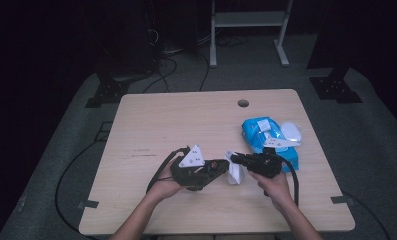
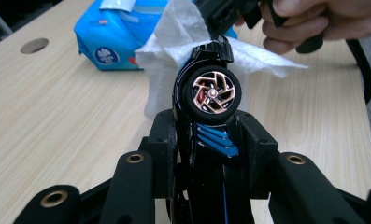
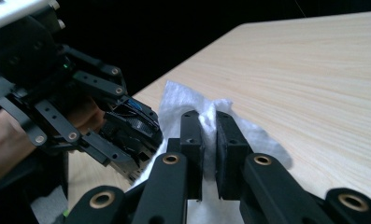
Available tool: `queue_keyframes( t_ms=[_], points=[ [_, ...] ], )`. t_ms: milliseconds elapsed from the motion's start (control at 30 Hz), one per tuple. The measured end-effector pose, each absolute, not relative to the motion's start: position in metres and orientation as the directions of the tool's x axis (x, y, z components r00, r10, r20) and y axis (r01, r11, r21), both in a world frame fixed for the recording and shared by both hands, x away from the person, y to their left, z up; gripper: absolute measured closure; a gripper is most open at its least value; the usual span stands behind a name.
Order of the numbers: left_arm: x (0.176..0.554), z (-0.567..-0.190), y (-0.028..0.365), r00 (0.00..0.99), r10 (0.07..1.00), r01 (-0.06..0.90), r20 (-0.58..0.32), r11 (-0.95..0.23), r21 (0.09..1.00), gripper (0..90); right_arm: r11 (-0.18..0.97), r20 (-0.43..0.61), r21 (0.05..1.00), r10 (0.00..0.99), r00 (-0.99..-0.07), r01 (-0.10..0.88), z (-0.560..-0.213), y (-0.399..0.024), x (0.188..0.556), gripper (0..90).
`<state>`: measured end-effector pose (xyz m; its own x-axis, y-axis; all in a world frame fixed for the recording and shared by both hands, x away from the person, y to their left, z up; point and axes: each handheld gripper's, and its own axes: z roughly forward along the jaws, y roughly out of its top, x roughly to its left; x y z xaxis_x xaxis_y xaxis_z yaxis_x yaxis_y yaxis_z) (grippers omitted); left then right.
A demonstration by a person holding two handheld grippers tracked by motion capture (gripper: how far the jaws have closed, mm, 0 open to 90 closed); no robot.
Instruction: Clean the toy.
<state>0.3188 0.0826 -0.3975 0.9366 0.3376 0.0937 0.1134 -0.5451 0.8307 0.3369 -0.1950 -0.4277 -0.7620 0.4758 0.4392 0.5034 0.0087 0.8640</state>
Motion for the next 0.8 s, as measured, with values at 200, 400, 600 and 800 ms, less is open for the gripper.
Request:
queue_keyframes(
  t_ms=[200, 400, 600, 800],
  points=[
    [0.32, -0.397, 0.084, 0.935, 0.34, 0.113, 0.096, -0.544, 0.832, 62.6, 0.01, 0.473, 0.839, 0.478, -0.74, 0.543, -0.44, -0.194, 0.339, 82.6],
    [0.323, -0.4, 0.085, 0.935, 0.346, 0.13, 0.074, -0.53, 0.838, 62.8, -0.034, 0.474, 0.855, 0.453, -0.755, 0.517, -0.427, -0.197, 0.336, 82.5],
    [0.326, -0.401, 0.083, 0.936, 0.347, 0.139, 0.065, -0.532, 0.835, 64.1, 0.018, 0.478, 0.833, 0.478, -0.736, 0.553, -0.44, -0.195, 0.338, 82.5],
    [0.333, -0.405, 0.073, 0.939, 0.338, 0.143, 0.06, -0.544, 0.827, 64.0, 0.006, 0.472, 0.837, 0.5, -0.726, 0.548, -0.438, -0.202, 0.339, 82.5]
  ],
)
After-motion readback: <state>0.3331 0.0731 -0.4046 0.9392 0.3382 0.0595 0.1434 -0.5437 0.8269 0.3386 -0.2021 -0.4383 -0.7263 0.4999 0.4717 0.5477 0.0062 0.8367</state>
